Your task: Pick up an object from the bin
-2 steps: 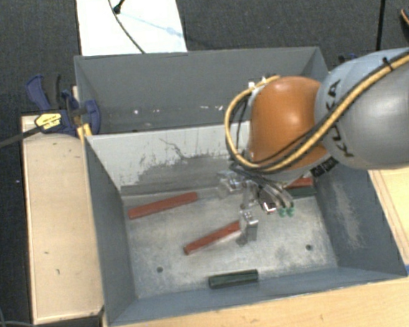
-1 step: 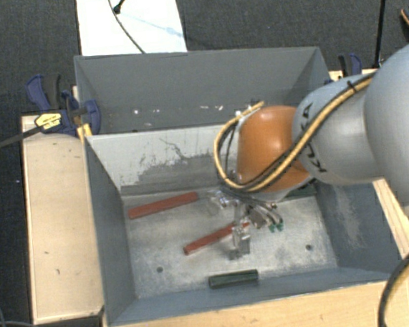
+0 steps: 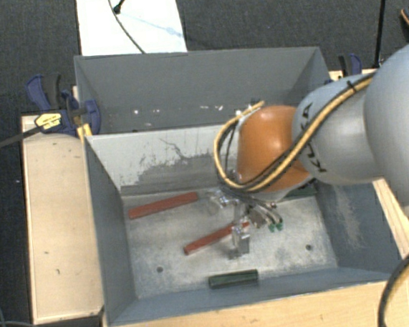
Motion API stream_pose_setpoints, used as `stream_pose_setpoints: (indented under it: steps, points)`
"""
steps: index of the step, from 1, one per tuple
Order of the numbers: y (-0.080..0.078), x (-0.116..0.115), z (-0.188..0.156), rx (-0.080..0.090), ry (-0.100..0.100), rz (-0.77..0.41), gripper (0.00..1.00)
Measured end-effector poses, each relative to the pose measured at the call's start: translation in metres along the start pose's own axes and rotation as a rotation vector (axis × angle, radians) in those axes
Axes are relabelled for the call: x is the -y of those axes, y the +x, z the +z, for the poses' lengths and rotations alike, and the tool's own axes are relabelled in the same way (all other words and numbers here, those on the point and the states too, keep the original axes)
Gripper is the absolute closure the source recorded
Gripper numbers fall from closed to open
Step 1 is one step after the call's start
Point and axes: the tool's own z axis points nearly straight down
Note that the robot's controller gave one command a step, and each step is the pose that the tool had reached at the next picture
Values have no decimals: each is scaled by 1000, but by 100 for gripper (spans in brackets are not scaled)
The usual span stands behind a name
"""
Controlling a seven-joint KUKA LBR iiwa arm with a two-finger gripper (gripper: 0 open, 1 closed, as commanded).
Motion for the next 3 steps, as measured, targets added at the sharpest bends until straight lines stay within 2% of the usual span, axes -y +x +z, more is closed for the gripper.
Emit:
stream_pose_setpoints:
  steps: [1, 3]
  points:
    - [0, 0, -1, 1, 0, 2, 100]
    - [-2, 0, -34, 8, 1, 8, 100]
